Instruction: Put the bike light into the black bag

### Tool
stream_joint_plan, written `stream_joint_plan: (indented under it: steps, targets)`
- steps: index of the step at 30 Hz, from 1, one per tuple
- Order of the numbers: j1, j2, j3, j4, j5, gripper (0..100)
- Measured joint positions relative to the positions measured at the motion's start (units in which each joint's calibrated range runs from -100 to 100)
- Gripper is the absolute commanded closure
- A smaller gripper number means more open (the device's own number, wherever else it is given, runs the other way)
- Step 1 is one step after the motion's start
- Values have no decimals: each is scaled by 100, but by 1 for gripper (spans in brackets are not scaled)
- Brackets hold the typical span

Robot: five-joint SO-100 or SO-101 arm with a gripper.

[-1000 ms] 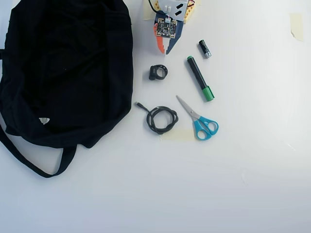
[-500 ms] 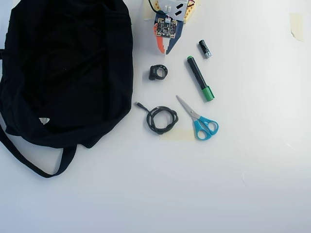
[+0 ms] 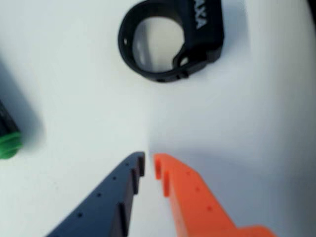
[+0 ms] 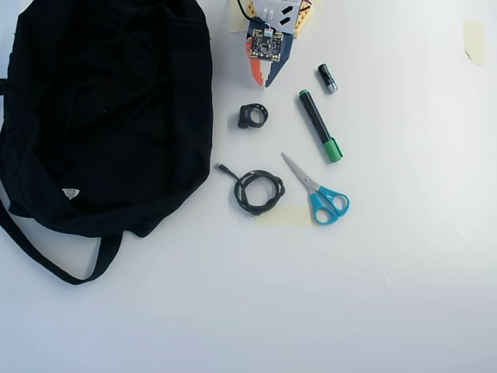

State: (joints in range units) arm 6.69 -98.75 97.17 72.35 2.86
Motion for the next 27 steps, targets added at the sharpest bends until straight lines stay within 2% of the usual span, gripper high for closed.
stream_joint_plan:
  steps: [7, 12, 18, 23, 27]
  targets:
    - [7, 0, 24, -309, -20, 98]
    - [22, 8, 39, -1735, 0, 98]
    - [-15, 174, -94, -4027, -5, 98]
    - [-345, 1196, -480, -5857, -5, 98]
    - [-456, 2350, -1352, -6509, -5, 98]
